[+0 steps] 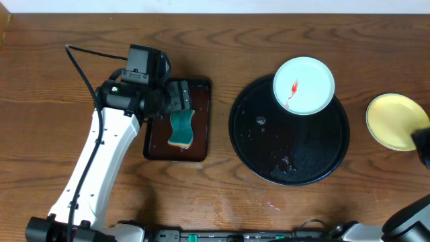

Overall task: Clean dirty plates on tray and stack at the side
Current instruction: 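Stack the yellow plate on the green plate right of the tray, then drag the stained green plate to the black tray center with right gripper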

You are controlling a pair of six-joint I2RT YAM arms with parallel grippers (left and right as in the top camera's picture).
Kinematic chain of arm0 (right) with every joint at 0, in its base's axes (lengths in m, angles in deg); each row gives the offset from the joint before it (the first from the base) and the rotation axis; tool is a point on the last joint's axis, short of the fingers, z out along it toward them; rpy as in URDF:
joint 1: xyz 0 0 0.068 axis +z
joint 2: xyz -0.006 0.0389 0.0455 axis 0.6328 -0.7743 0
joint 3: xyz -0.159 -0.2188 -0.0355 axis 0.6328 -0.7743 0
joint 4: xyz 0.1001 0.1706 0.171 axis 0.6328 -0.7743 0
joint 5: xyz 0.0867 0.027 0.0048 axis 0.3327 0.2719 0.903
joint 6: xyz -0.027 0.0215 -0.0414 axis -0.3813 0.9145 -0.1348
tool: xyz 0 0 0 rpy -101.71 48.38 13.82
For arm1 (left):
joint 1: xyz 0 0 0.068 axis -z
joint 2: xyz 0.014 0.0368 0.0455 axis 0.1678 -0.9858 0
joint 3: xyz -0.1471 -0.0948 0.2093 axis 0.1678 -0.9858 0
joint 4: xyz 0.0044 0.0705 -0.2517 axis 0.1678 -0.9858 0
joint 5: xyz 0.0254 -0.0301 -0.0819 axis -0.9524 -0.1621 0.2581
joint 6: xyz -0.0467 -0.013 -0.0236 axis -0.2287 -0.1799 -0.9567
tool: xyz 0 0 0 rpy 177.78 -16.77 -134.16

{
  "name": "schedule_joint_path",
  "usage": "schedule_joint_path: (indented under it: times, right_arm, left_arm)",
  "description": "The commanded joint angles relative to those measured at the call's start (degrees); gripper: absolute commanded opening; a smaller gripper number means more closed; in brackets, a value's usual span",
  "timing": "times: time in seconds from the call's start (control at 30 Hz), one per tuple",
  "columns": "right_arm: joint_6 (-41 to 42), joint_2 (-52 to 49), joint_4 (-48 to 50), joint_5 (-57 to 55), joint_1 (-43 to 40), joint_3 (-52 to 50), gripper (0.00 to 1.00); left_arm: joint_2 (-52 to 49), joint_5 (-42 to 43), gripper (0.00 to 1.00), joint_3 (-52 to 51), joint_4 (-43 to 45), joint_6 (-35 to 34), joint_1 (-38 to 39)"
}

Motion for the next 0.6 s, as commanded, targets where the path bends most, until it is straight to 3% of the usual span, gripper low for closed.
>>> schedule_joint_path:
  times: [0.0, 0.17, 0.33, 0.57]
  right_arm:
    - [-5.38, 4.46, -1.81, 6.56, 8.44, 3.43, 0.47]
    - [-15.52, 6.95, -6.8, 0.22, 25.03, 7.89, 0.5]
    - [-25.33, 3.96, -2.82, -16.41, 38.62, 8.22, 0.68]
    - [-26.29, -6.73, 8.55, -18.95, 39.76, 8.22, 0.57]
  left_arm:
    - [-0.22, -0.17, 0.86, 1.07, -0.15, -0.09, -0.11]
    - [-0.22, -0.17, 0.86, 1.07, -0.17, -0.09, -0.11]
    - [-0.22, -0.17, 0.86, 1.07, -0.17, -0.09, -0.11]
    - [-0.22, -0.17, 0.86, 1.07, -0.17, -0.09, -0.11]
